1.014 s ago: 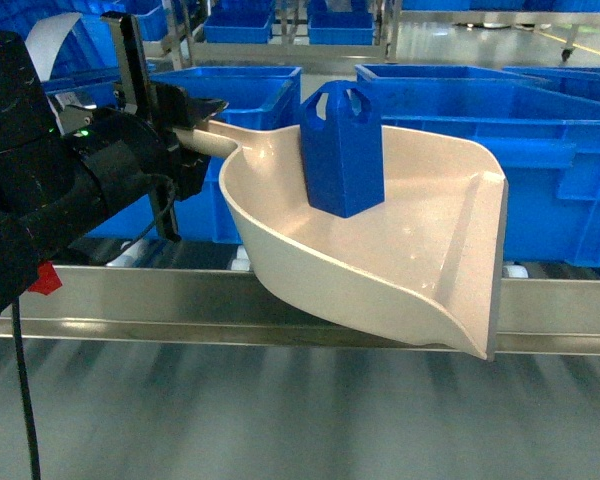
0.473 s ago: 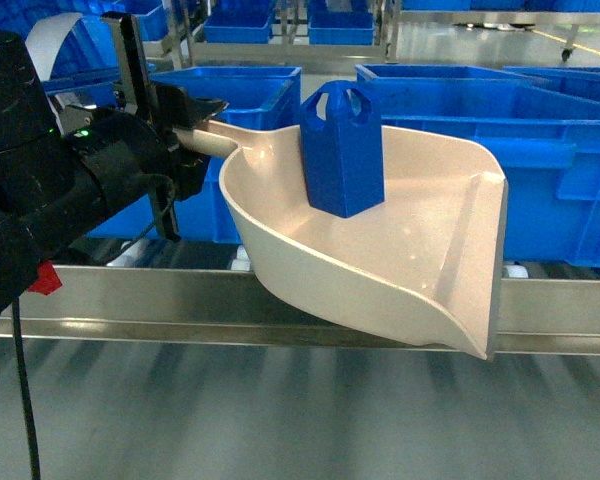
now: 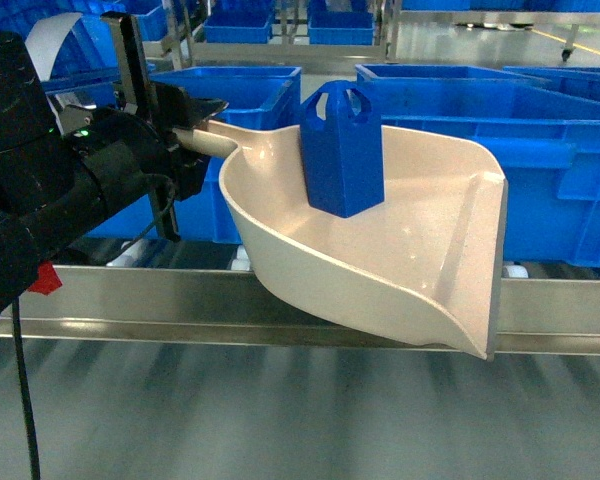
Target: Place part in tray to right shelf
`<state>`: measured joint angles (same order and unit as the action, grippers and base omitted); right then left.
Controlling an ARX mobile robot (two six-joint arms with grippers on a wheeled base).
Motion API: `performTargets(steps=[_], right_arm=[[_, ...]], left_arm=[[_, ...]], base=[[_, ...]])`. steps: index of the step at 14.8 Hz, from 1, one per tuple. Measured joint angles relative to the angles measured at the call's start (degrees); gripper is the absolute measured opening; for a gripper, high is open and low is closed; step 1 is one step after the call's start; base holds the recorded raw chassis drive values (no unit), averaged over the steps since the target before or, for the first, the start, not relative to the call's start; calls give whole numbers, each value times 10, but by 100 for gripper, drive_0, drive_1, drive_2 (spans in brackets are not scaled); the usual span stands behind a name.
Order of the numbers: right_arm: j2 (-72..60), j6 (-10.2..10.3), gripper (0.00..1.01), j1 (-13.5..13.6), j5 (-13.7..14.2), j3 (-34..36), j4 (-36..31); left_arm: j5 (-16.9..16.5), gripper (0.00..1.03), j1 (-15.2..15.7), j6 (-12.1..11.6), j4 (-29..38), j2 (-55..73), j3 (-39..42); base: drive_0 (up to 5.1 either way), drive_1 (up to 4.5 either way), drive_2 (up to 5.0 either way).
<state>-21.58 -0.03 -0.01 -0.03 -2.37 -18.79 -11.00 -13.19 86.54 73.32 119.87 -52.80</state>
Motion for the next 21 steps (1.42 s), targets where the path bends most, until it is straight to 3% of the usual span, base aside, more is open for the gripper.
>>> performTargets(steps=[4, 5, 6, 7, 8, 12, 16, 18, 20, 21], right_arm=[[0, 0, 98, 0, 0, 0, 0], [0, 0, 98, 0, 0, 0, 0], [0, 0, 98, 0, 0, 0, 0], [0, 0, 98, 0, 0, 0, 0], [0, 0, 98, 0, 0, 0, 0], [0, 0, 98, 0, 0, 0, 0], [0, 0, 98, 0, 0, 0, 0], [0, 0, 98, 0, 0, 0, 0], [0, 0, 98, 0, 0, 0, 1], [0, 0, 98, 0, 0, 0, 0]], left_arm=[[0, 12, 0, 0, 0, 0, 0], [22, 12, -3, -9, -45, -9, -2], [120, 12, -11, -64, -163, -47, -1], [151, 12, -13, -99, -187, -69, 2], [161, 12, -9, -115, -164, -88, 5], [157, 12, 18, -112, -116, -122, 11], [182, 12, 63, -70, -134, -155, -39], [235, 12, 96, -59, -228, -160, -102], [287, 12, 121, -70, -329, -159, -173], [343, 12, 129, -95, -399, -158, -218]], base=[[0, 0, 0], [0, 0, 0], [0, 0, 0], [0, 0, 0], [0, 0, 0], [0, 0, 0], [0, 0, 0], [0, 0, 0], [0, 0, 0], [0, 0, 0]])
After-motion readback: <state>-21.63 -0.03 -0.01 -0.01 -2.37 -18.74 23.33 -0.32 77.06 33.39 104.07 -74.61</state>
